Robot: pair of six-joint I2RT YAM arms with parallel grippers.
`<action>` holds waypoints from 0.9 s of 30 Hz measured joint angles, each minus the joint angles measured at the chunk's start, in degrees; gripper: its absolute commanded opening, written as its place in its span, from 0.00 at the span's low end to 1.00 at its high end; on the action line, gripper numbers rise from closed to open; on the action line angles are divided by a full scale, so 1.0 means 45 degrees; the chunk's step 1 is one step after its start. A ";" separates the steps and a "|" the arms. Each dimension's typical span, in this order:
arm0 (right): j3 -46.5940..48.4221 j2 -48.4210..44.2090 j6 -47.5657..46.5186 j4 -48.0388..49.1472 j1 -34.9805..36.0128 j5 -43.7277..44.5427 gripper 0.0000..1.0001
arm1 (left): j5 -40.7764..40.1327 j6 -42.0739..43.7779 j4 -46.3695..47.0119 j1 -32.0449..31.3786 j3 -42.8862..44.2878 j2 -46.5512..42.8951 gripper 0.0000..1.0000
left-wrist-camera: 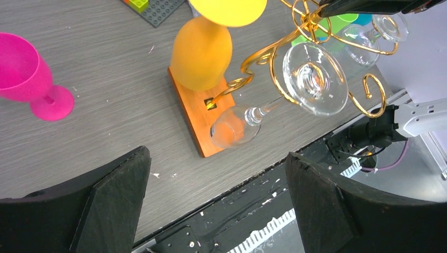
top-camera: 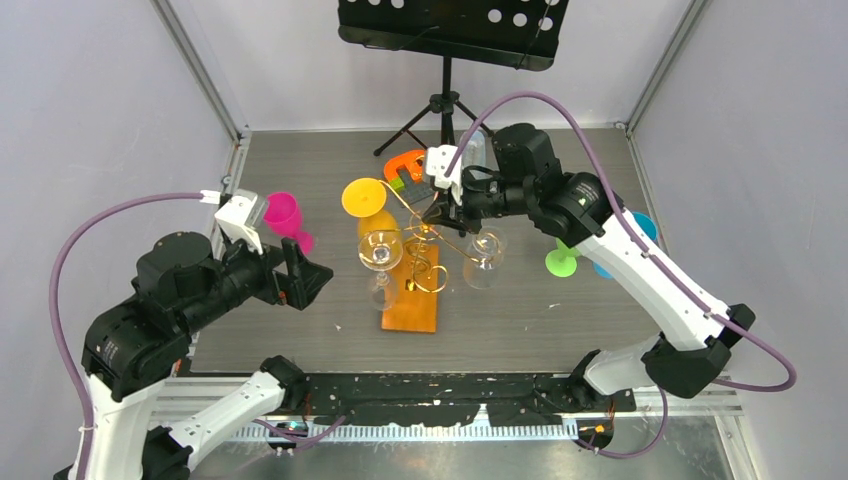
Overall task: Take the wine glass off the wine glass rack
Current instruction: Adjust the wine rack at the center of the board.
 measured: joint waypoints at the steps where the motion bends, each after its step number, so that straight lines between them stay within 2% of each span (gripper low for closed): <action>1: 0.0053 0.0058 -0.0107 -0.0024 0.0000 -0.0151 0.06 | 0.0000 0.0000 0.0000 0.0000 0.0024 0.0000 0.96; 14: 0.1137 0.1647 -0.0923 0.0233 -0.0005 -0.1647 0.06 | -0.0010 0.0000 -0.0141 0.0000 0.0151 -0.0053 0.96; 27: 0.1151 0.1783 -0.0894 0.0690 -0.0005 -0.1384 0.24 | -0.0053 0.0010 -0.0345 0.0000 0.0165 -0.0068 0.96</action>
